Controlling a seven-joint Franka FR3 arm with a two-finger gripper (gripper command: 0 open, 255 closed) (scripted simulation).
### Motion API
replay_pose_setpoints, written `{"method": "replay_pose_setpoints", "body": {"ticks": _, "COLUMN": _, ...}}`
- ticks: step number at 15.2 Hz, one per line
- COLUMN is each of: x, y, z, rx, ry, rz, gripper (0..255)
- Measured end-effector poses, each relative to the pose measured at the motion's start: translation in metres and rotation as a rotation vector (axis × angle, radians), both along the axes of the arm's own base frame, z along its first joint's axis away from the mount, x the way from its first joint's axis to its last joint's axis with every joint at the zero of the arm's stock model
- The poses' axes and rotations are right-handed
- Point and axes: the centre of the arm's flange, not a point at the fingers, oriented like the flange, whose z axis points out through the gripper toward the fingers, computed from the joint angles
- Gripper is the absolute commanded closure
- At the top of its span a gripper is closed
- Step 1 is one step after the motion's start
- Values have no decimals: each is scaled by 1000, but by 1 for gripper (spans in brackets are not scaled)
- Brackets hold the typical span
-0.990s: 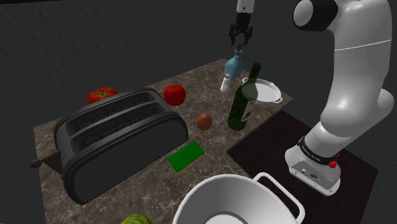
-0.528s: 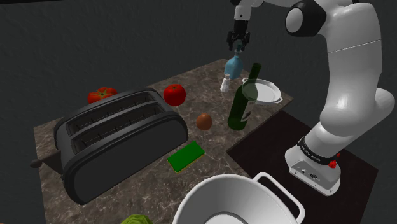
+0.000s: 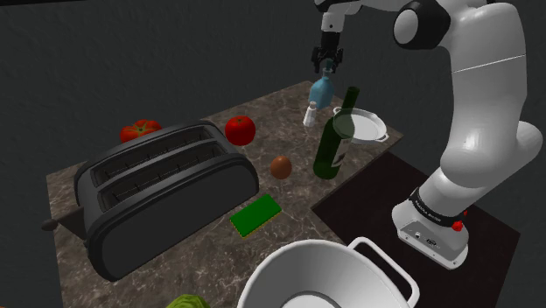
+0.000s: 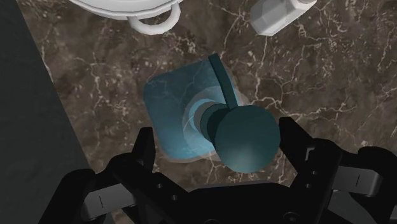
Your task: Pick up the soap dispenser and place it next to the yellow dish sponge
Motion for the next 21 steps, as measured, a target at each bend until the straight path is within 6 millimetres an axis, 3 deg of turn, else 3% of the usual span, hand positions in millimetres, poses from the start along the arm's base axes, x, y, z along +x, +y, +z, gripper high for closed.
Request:
{"method": "replay_pose_setpoints", "body": {"ticks": 1, "x": 0, "y": 0, "z": 0, "rx": 0, "ry": 0, "rz": 0, "gripper": 0}}
{"method": "replay_pose_setpoints", "body": {"ticks": 2, "x": 0, "y": 0, "z": 0, "rx": 0, "ry": 0, "rz": 0, "gripper": 255}}
{"method": "replay_pose_setpoints", "body": {"ticks": 13, "x": 0, "y": 0, "z": 2, "rx": 0, "ry": 0, "rz": 0, "gripper": 255}}
{"method": "replay_pose_setpoints", "body": {"ticks": 21, "x": 0, "y": 0, "z": 42, "rx": 0, "ry": 0, "rz": 0, "gripper": 255}}
